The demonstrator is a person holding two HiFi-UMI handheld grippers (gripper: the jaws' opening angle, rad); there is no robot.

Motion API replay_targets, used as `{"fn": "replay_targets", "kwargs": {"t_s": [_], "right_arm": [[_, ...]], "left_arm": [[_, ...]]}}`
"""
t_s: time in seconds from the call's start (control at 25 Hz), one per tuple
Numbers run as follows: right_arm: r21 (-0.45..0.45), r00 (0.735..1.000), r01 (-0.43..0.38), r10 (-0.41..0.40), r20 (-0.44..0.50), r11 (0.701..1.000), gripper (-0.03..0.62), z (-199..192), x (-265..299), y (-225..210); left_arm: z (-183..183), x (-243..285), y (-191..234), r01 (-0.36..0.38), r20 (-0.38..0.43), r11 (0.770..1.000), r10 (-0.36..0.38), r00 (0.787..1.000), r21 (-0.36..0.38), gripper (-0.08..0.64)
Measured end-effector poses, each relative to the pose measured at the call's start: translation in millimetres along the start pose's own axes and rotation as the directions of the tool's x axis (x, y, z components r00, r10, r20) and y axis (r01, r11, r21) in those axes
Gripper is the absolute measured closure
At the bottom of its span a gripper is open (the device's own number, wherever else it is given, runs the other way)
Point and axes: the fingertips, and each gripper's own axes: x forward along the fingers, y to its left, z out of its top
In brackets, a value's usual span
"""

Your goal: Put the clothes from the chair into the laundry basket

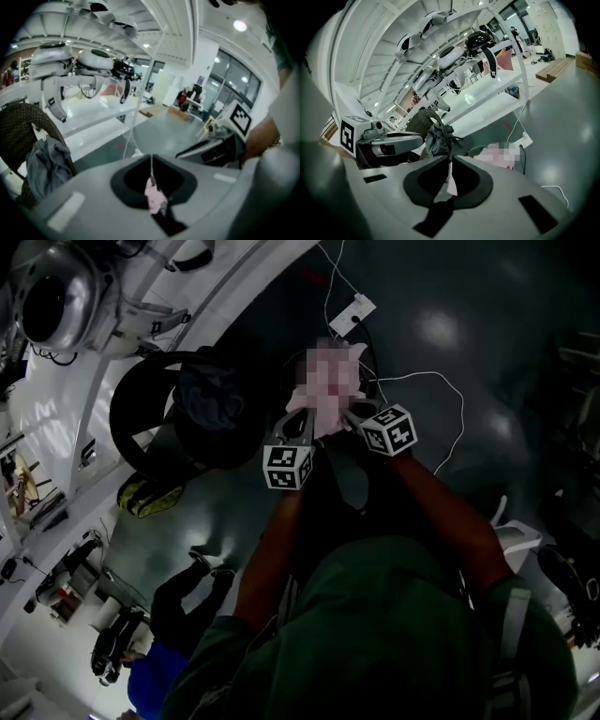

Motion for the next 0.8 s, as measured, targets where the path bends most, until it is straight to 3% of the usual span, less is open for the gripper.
{"fn": "replay_targets", "kwargs": {"t_s": [0.44,0.8], "right_arm": [[-0.049,1.0,0.004,-0.004,-0.008,0.999,0.577,17,16,29],[-0.14,0.999,-0.044,0.039,-0.036,0.989,0.577,49,72,83]], "left_arm": [[10,-29,35,-0.041,0.067,0.998,0.044,0.997,-0.042,0.548],[10,-84,129,-0.145,0.137,0.981,0.163,0.977,-0.131,0.548]]}}
